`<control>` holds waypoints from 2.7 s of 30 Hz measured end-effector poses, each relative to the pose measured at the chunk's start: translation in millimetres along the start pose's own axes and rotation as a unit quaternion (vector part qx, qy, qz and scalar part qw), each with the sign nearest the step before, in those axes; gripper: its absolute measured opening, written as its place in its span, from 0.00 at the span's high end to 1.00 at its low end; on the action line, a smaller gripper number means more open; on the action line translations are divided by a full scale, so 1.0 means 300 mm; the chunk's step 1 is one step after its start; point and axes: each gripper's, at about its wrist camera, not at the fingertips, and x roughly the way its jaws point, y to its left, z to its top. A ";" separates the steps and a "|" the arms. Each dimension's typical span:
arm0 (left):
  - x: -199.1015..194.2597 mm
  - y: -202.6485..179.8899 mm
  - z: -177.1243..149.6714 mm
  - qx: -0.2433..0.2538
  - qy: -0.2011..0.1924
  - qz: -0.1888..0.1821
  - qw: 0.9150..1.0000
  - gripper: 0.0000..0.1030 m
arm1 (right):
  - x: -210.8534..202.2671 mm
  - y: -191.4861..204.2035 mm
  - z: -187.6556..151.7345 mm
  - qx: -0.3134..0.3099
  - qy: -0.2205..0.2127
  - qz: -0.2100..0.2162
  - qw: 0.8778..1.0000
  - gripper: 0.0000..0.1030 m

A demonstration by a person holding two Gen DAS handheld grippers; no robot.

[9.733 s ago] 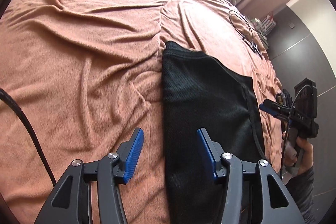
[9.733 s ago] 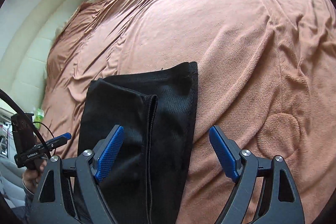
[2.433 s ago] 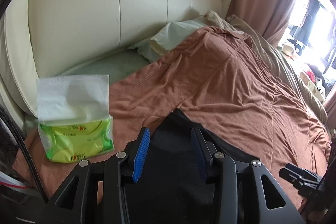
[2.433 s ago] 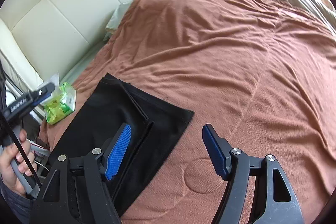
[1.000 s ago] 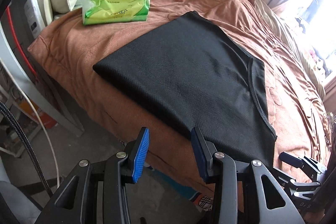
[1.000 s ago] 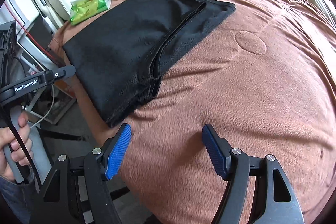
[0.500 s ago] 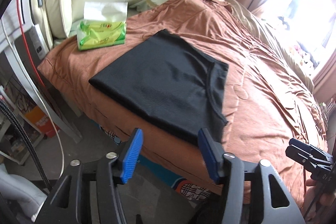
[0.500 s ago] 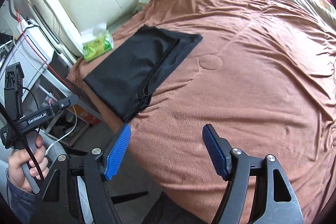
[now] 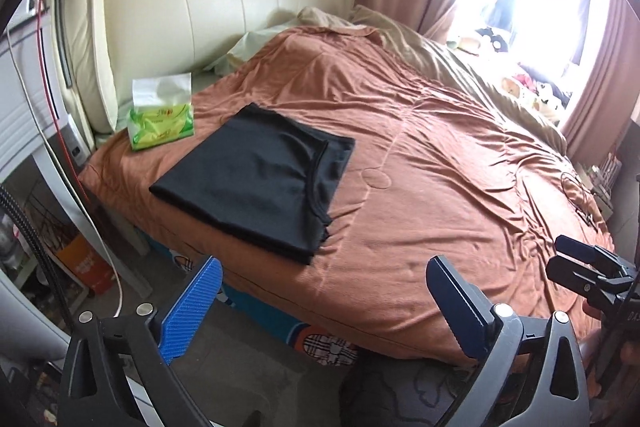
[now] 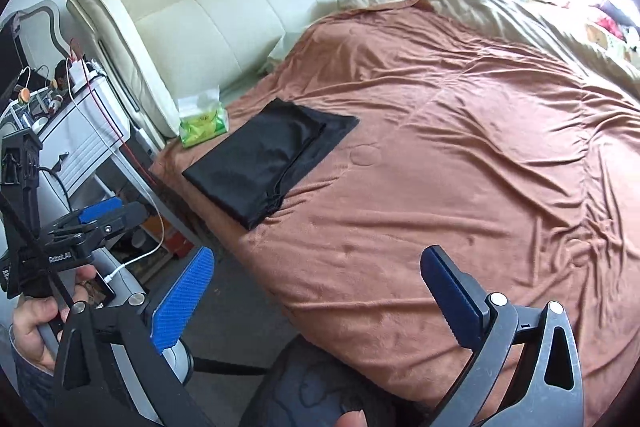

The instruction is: Fold small clothes

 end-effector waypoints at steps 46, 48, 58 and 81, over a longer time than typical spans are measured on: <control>-0.502 -0.422 -0.478 0.116 -0.121 -0.048 0.985 0.00 | -0.796 -0.011 -0.695 0.002 -0.174 -0.117 0.978 0.00; -0.502 -0.426 -0.498 0.114 -0.123 -0.053 0.984 0.00 | -0.788 -0.008 -0.714 0.001 -0.172 -0.122 0.977 0.00; -0.495 -0.436 -0.539 0.115 -0.131 -0.049 0.984 0.00 | -0.753 0.004 -0.764 0.004 -0.167 -0.138 0.976 0.00; -0.479 -0.433 -0.545 0.109 -0.131 -0.036 0.985 0.00 | -0.720 -0.011 -0.745 0.014 -0.150 -0.138 0.979 0.00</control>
